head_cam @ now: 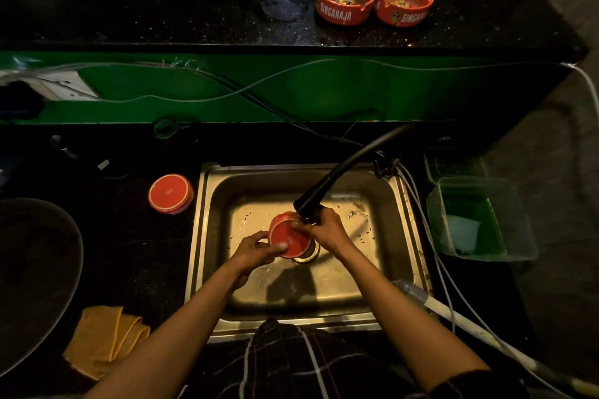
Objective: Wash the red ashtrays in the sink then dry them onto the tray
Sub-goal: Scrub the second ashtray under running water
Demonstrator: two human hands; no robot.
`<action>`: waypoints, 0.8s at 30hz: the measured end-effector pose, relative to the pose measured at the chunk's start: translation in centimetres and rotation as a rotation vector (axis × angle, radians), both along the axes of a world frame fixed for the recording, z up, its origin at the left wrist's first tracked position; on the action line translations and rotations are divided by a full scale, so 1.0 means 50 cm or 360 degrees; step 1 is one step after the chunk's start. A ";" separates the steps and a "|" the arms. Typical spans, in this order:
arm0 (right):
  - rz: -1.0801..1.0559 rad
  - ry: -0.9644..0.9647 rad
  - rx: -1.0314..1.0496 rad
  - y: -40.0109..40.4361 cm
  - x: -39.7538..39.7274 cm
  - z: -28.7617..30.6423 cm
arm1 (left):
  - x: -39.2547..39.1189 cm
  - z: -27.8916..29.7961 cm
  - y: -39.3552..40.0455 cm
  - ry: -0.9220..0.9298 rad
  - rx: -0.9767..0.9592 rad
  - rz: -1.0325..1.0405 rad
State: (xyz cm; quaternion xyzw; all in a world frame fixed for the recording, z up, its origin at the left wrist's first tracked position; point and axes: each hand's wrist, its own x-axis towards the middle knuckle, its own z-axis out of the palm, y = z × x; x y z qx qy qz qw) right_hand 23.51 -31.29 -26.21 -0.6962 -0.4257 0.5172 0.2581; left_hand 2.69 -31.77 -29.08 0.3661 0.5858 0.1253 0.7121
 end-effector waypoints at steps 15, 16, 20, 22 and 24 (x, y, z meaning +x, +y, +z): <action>-0.0353 0.0299 -0.0302 -0.096 0.017 -0.028 | 0.019 0.020 -0.018 0.0148 0.0021 -0.0126; -0.0435 0.0351 -0.0361 -0.103 0.018 -0.029 | 0.023 0.024 -0.013 0.0177 0.0087 -0.0174; -0.0619 0.0473 -0.0547 -0.127 0.017 -0.034 | 0.027 0.040 -0.005 0.0234 0.0410 -0.0603; -0.0617 0.0477 -0.0558 -0.136 0.014 -0.035 | 0.026 0.045 -0.009 0.0305 0.0620 -0.0791; -0.0565 0.0491 -0.0546 -0.141 0.008 -0.027 | 0.018 0.047 -0.016 0.0391 0.0799 -0.0859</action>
